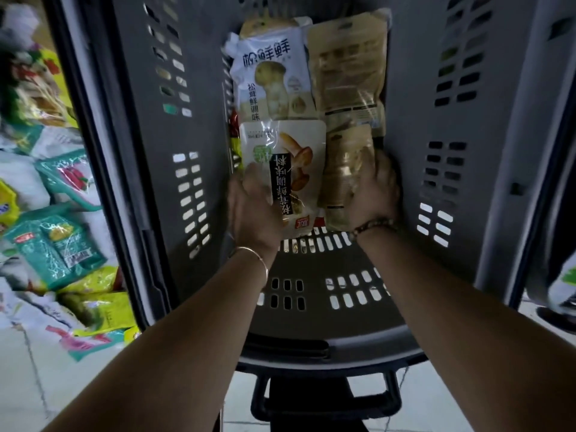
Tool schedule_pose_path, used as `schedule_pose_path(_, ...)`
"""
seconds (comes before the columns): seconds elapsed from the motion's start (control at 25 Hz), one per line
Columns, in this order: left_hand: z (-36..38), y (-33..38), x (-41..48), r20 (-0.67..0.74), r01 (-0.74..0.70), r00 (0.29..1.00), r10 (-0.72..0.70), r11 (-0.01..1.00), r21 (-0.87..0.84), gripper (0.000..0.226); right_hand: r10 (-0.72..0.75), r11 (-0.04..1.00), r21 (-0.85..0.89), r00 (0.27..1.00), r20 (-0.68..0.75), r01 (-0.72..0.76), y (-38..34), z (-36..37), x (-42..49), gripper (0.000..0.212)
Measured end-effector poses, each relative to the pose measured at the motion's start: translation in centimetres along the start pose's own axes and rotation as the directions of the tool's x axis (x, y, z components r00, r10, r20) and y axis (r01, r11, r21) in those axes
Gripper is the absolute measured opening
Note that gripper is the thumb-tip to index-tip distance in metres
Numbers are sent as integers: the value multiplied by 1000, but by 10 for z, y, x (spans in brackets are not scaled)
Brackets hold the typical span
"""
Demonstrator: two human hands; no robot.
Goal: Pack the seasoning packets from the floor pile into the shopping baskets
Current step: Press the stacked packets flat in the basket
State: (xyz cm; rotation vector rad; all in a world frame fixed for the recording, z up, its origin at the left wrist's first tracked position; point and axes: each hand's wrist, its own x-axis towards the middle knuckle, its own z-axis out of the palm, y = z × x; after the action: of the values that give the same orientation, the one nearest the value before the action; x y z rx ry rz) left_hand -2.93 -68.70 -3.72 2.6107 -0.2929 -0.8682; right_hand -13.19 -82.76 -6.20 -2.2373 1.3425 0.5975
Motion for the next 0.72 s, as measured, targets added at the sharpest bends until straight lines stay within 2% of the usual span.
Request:
schedule_pose_path(0.04,2,3,0,47,-164,986,158,974,158,78,-82,996,-35,996,31,83,-1,1,-3,89)
schedule_pose_path(0.08,4,6,3,145,-277,959,245,920,277,86,-155,985,-63,984,88,161,-1,4,-5,90)
schedule_pose_path(0.12,8,7,7,250,-343,931,267,875,343,93,-215,969,-92,965,153,230,-1,8,-6,90)
schedule_pose_path(0.2,18,-1,16,412,-395,884,222,826,402,107,-274,928,-182,927,257,325,3,17,0,85)
schedule_pose_path(0.28,25,-14,26,501,-416,848,174,803,426,116,-227,905,-276,915,334,325,9,27,13,89)
schedule_pose_path(0.4,31,-25,32,515,-444,840,170,760,474,118,-131,909,-316,908,398,270,10,40,29,105)
schedule_pose_path(0.6,43,-26,33,496,-414,854,154,779,472,116,-135,904,-344,932,335,254,8,56,31,110)
schedule_pose_path(0.72,37,-21,33,522,-410,841,140,794,449,115,-116,922,-304,922,369,238,5,48,31,109)
